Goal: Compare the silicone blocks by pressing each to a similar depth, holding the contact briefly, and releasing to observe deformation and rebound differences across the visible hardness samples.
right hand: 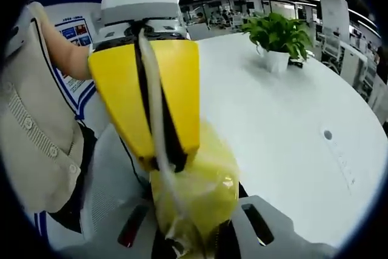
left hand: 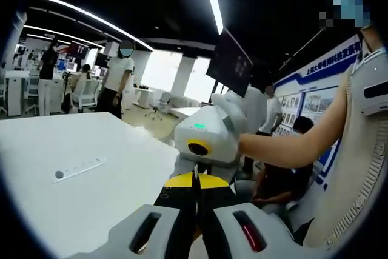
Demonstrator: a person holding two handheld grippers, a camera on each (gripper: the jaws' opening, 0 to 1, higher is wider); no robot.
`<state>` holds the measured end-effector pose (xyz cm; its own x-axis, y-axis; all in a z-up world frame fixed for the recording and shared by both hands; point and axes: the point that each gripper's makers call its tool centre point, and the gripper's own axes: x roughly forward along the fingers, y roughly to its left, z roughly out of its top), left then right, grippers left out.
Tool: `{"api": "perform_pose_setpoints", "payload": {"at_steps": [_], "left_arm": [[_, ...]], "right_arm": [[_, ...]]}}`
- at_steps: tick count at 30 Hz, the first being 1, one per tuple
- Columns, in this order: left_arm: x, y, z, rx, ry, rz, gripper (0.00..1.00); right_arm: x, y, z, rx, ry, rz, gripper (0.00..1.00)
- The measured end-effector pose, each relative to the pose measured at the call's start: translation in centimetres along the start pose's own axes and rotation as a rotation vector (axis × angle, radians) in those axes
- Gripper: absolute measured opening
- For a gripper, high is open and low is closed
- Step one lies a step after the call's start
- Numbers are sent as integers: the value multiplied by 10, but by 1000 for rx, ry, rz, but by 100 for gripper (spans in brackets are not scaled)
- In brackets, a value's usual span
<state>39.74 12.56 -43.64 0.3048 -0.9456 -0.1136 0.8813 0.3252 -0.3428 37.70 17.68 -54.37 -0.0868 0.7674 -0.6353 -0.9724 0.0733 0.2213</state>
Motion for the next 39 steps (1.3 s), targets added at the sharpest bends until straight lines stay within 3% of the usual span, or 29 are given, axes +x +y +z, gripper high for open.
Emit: {"api": "perform_pose_setpoints", "payload": {"at_steps": [39], "left_arm": [[0, -1, -1, 8, 1, -4, 0]], "right_arm": [[2, 3, 0, -20, -7, -8, 10]]}}
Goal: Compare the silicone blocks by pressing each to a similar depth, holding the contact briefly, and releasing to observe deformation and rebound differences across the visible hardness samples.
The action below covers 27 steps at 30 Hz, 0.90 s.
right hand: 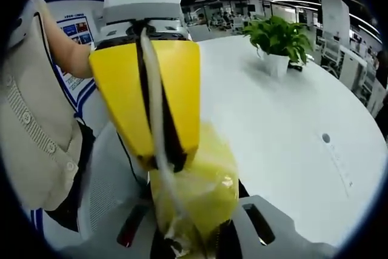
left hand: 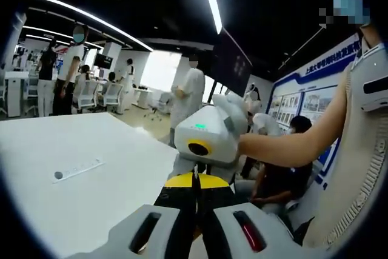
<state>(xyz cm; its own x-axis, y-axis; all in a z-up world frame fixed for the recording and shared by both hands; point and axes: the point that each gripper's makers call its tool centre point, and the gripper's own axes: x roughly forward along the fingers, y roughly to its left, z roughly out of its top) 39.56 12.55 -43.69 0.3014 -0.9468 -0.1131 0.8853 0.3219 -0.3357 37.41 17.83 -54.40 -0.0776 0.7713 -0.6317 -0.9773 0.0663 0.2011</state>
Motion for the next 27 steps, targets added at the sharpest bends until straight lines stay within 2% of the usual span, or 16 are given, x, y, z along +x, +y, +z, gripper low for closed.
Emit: {"api": "perform_pose_setpoints", "payload": {"at_steps": [21, 27], "left_arm": [[-2, 1, -1, -10, -8, 14, 0], [-3, 1, 0, -35, -23, 17, 0]], "right_arm": [[2, 0, 0, -2, 7, 5, 12], [2, -7, 6, -106, -22, -34, 16]]}}
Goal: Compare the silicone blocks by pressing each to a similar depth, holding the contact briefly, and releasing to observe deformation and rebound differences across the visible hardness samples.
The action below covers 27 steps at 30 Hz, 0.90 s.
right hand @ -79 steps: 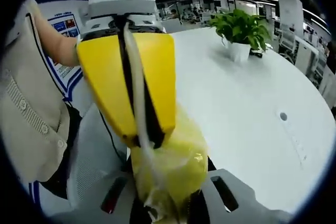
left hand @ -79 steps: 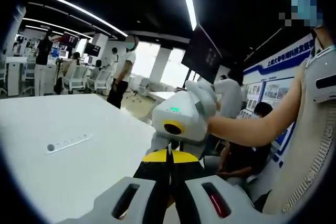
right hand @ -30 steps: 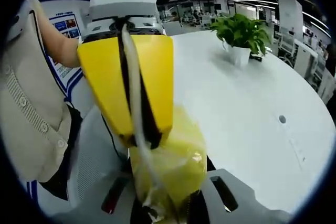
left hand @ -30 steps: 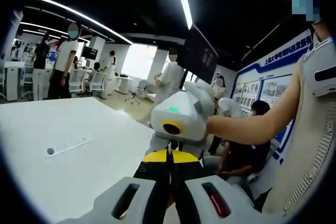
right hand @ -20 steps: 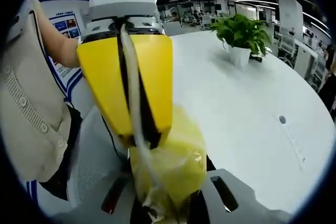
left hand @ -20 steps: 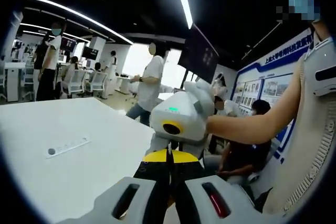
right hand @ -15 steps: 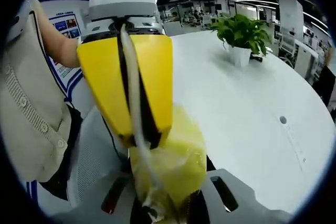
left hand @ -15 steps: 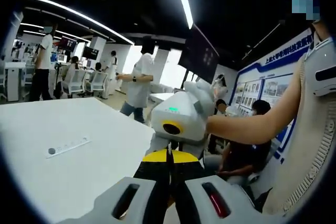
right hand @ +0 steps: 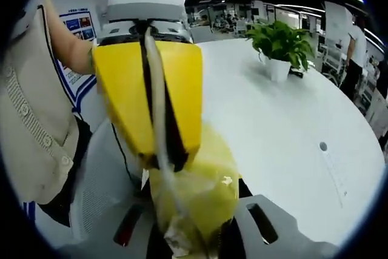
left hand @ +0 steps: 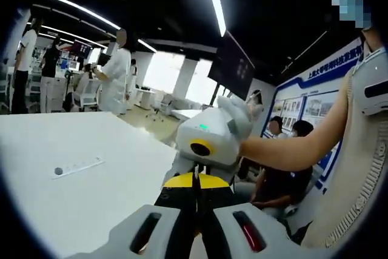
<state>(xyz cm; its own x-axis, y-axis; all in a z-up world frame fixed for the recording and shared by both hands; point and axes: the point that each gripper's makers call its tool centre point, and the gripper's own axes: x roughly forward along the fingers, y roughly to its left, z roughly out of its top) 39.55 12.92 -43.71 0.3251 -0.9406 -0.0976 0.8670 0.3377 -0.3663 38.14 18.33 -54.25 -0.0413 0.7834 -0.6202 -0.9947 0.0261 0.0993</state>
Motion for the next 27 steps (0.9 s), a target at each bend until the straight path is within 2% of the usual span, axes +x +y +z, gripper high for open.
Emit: {"api": "perform_pose_setpoints", "payload": {"at_steps": [5, 11, 18, 22, 27], "left_arm": [[-6, 8, 4, -26, -30, 25, 0], [-10, 10, 1, -48, -36, 33, 0], [-13, 15, -4, -67, -39, 45, 0], [-14, 21, -10, -81, -35, 57, 0], [-17, 30, -17, -106, -36, 73, 0]], "right_arm": [[-1, -1, 5, -17, -31, -8, 26], [-2, -3, 13, -27, -66, -24, 40], [-11, -8, 19, -33, -95, -68, 48], [-16, -7, 19, -38, -99, -87, 49], [-25, -6, 19, -26, -142, -135, 53]]}}
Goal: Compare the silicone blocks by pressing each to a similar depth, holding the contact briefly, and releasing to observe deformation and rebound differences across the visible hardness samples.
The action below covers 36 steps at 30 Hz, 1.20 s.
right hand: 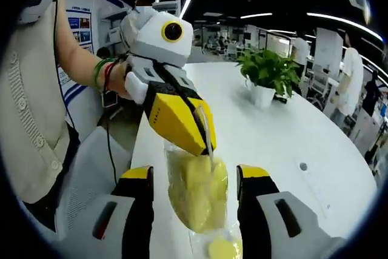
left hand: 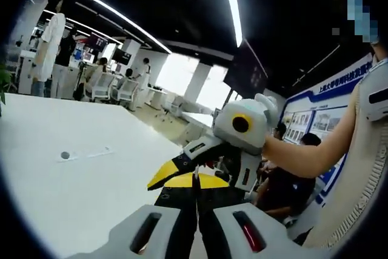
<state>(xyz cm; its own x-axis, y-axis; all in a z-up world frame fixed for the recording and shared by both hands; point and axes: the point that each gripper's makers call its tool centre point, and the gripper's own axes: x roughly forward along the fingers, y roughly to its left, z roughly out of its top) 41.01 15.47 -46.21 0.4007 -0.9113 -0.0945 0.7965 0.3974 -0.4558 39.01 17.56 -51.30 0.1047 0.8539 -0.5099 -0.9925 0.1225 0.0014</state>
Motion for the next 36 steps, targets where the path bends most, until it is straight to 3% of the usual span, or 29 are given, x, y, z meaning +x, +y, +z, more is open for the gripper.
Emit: {"api": "perform_pose_setpoints", "payload": {"at_steps": [5, 13, 26, 36], "left_arm": [[0, 14, -9, -30, -2, 23, 0], [3, 32, -21, -120, -34, 46, 0], [2, 73, -56, -209, -22, 118, 0], [4, 102, -89, -310, -21, 162, 0]], "right_arm": [[-8, -1, -9, 8, 3, -49, 64], [-24, -5, -15, 36, -36, -139, 64], [-51, -17, -39, 238, -128, -332, 63], [-65, -9, -69, 305, -79, -387, 60]]}}
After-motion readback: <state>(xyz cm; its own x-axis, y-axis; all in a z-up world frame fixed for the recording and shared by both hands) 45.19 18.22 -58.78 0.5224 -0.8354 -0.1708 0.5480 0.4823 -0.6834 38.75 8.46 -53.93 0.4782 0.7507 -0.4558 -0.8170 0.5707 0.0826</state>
